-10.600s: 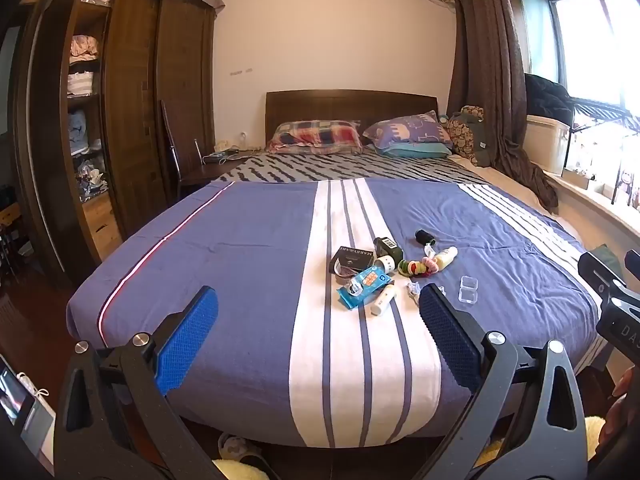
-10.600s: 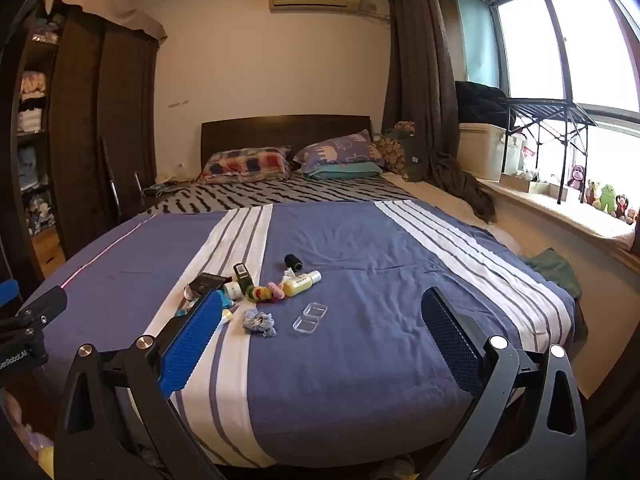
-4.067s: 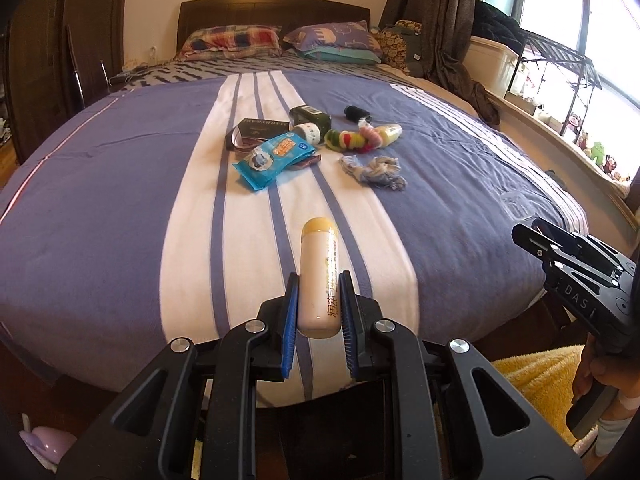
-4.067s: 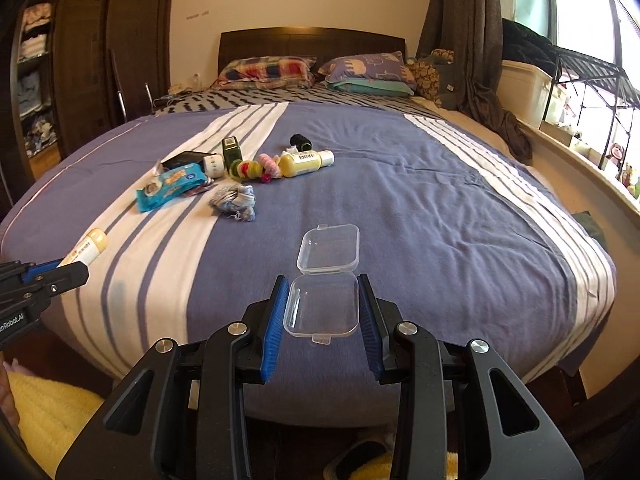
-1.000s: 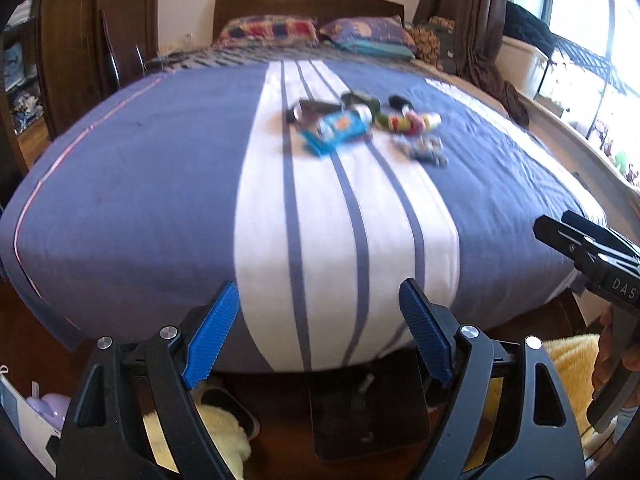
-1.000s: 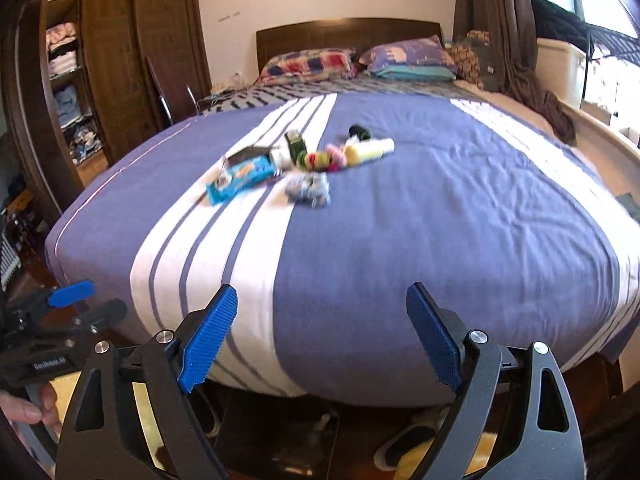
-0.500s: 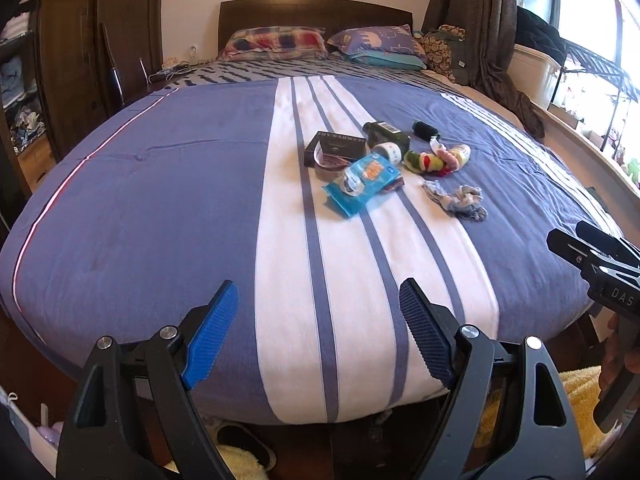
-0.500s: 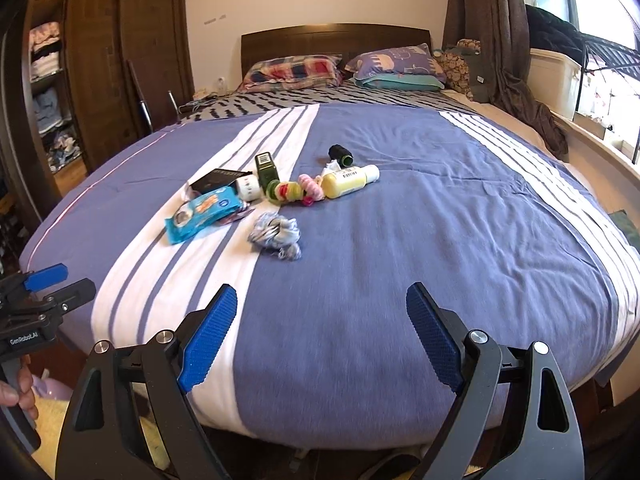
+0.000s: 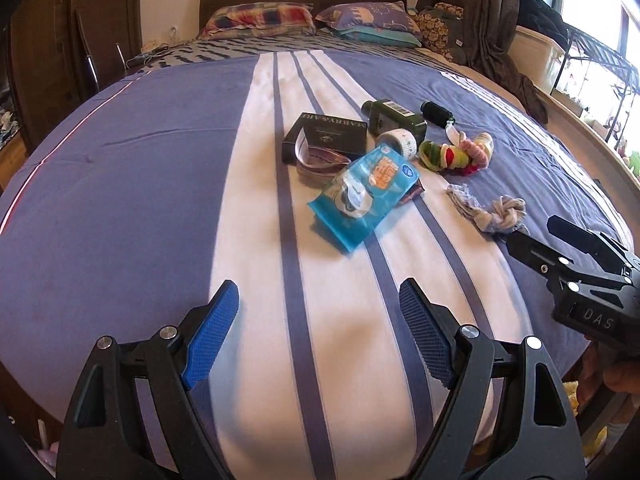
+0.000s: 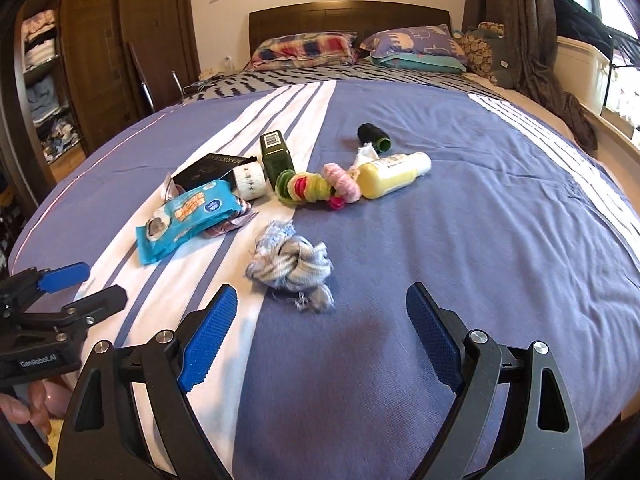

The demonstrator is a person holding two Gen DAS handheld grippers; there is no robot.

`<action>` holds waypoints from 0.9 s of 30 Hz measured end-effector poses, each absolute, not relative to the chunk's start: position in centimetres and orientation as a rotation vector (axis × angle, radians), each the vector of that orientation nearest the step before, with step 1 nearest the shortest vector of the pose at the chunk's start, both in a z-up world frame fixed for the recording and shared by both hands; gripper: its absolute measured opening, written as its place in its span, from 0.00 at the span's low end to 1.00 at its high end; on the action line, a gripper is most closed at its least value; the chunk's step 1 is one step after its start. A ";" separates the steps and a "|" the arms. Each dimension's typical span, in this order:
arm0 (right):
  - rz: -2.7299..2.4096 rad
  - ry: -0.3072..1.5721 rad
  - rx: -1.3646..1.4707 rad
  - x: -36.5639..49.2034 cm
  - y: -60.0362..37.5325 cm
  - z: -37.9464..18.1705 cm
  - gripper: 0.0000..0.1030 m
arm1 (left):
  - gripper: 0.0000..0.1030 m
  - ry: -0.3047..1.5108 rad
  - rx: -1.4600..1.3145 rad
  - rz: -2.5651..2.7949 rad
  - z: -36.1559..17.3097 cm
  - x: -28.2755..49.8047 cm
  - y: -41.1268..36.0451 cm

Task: Collect trash
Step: 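Grasp the grey knotted cloth with the right tool while the left tool grasps the blue wipes packet, then carry the cloth and wipes packet with both tools down over the bin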

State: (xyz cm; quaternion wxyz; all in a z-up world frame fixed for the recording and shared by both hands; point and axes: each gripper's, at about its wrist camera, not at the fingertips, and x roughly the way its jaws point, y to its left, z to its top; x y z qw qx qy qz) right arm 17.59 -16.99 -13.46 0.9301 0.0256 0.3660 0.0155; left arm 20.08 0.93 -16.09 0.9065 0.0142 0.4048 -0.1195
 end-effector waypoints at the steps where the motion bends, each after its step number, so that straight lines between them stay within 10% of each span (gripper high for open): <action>1: 0.037 0.748 0.047 17.9 -16.8 -13.6 0.83 | 0.76 0.839 0.029 -0.252 -16.2 20.7 0.8; 7: 0.066 0.746 0.007 19.6 -15.9 -14.4 0.44 | 0.76 0.845 0.031 -0.263 -16.6 23.6 0.0; 15: 0.071 0.744 0.018 20.2 -16.9 -14.5 0.40 | 0.74 0.841 0.073 -0.287 -16.9 25.9 -1.6; 27: 0.061 0.750 0.024 19.2 -17.6 -14.4 0.40 | 0.26 0.830 0.085 -0.327 -16.5 24.8 -1.6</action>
